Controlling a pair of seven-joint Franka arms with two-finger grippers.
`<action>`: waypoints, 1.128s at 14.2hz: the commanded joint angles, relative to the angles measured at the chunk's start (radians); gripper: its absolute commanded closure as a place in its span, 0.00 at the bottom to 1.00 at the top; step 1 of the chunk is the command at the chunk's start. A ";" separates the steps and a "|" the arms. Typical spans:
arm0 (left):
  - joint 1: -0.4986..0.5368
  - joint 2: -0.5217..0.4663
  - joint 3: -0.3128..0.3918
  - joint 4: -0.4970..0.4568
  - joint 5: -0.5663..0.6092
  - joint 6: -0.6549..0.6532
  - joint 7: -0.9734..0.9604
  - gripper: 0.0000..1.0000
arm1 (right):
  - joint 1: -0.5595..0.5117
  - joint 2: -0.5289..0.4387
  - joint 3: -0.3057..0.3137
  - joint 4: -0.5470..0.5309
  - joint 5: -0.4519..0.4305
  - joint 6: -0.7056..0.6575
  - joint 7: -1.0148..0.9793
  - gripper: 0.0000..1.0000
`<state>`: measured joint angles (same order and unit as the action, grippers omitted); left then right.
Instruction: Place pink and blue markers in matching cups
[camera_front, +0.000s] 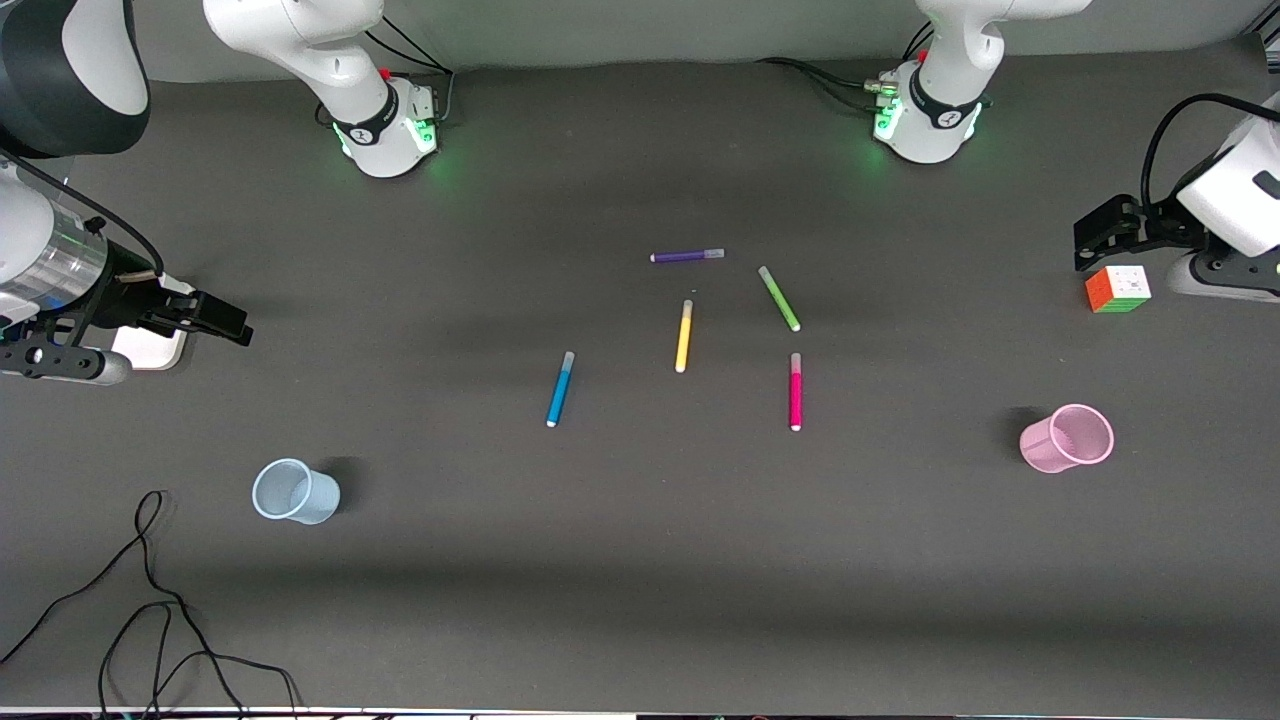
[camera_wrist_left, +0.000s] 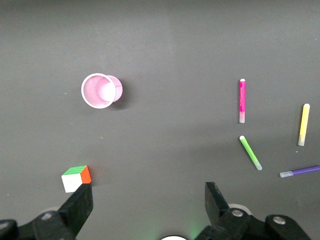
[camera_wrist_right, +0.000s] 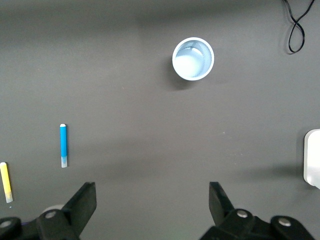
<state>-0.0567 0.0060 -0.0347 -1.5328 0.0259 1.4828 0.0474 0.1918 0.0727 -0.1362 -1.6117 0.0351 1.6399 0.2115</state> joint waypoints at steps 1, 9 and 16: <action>-0.006 0.002 0.006 0.005 0.011 0.002 0.006 0.00 | 0.003 0.001 0.000 0.000 -0.018 -0.009 0.000 0.00; -0.003 0.005 0.006 0.003 0.011 -0.004 0.009 0.00 | 0.008 0.034 0.006 0.021 -0.004 -0.072 0.000 0.00; -0.005 0.069 0.004 -0.001 0.002 -0.070 0.019 0.00 | 0.029 0.202 0.012 0.243 0.143 -0.089 0.012 0.00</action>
<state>-0.0565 0.0587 -0.0331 -1.5373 0.0265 1.4210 0.0510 0.2021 0.1842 -0.1226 -1.4942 0.1314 1.5869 0.2120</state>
